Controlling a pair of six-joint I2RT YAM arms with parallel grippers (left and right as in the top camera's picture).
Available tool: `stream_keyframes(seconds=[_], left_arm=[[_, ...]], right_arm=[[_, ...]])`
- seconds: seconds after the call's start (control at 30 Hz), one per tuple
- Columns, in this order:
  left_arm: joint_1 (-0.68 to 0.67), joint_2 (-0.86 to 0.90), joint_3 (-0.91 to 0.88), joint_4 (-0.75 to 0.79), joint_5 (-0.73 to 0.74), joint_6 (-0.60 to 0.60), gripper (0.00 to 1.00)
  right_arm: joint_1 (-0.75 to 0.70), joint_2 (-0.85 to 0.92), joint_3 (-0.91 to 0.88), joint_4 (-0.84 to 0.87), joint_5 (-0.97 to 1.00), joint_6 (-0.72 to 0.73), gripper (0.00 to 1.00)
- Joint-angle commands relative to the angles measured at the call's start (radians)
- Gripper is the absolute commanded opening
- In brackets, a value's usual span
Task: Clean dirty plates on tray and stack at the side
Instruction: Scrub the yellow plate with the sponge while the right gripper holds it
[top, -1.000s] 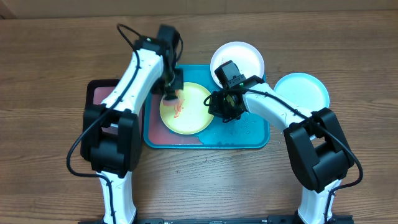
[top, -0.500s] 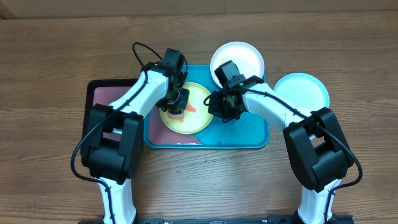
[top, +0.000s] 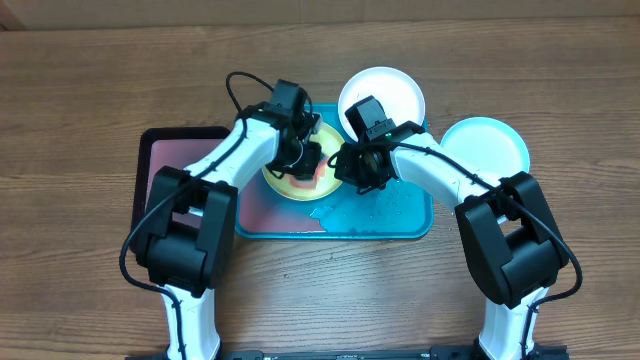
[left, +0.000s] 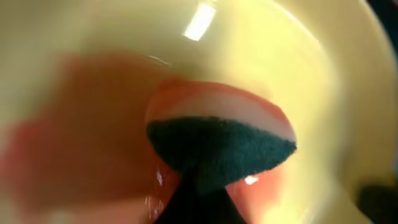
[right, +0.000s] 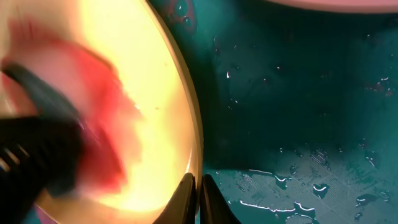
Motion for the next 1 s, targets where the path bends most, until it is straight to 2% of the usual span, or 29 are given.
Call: stream_keyframes(seconds=[0.0, 0.13, 0.23, 0.3, 0.47, 0.53, 0.57, 0.67, 0.87, 0.97], left_arm=[[0.026, 0.047, -0.014, 0.016, -0.543, -0.230, 0.04], [0.026, 0.047, -0.014, -0.016, -0.600, -0.240, 0.04], [0.026, 0.047, -0.014, -0.076, -0.515, -0.211, 0.04], [0.026, 0.047, -0.014, -0.117, -0.335, -0.089, 0.04], [0.026, 0.047, -0.014, -0.298, 0.301, 0.358, 0.04], [0.026, 0.047, -0.014, -0.359, 0.456, 0.469, 0.04], [0.026, 0.047, -0.014, -0.375, 0.485, 0.495, 0.04], [0.026, 0.047, -0.014, -0.352, 0.457, 0.480, 0.04], [0.026, 0.047, -0.014, -0.151, 0.117, 0.135, 0.04], [0.026, 0.047, -0.014, -0.047, -0.057, 0.025, 0.04]], right_arm=[[0.008, 0.017, -0.003, -0.022, -0.001, -0.014, 0.04], [0.008, 0.017, -0.003, -0.022, -0.001, -0.021, 0.04], [0.008, 0.017, -0.003, -0.022, -0.002, -0.021, 0.04], [0.008, 0.017, -0.003, -0.023, -0.002, -0.022, 0.04], [0.008, 0.017, -0.003, -0.023, -0.020, -0.033, 0.04], [0.008, 0.017, -0.003, -0.024, -0.022, -0.033, 0.04], [0.008, 0.017, -0.003, -0.025, -0.029, -0.033, 0.04], [0.011, 0.017, -0.003, -0.034, -0.060, -0.041, 0.04], [0.065, 0.017, -0.003, -0.041, -0.062, -0.041, 0.04], [0.087, 0.017, -0.003, -0.040, -0.061, -0.040, 0.04]])
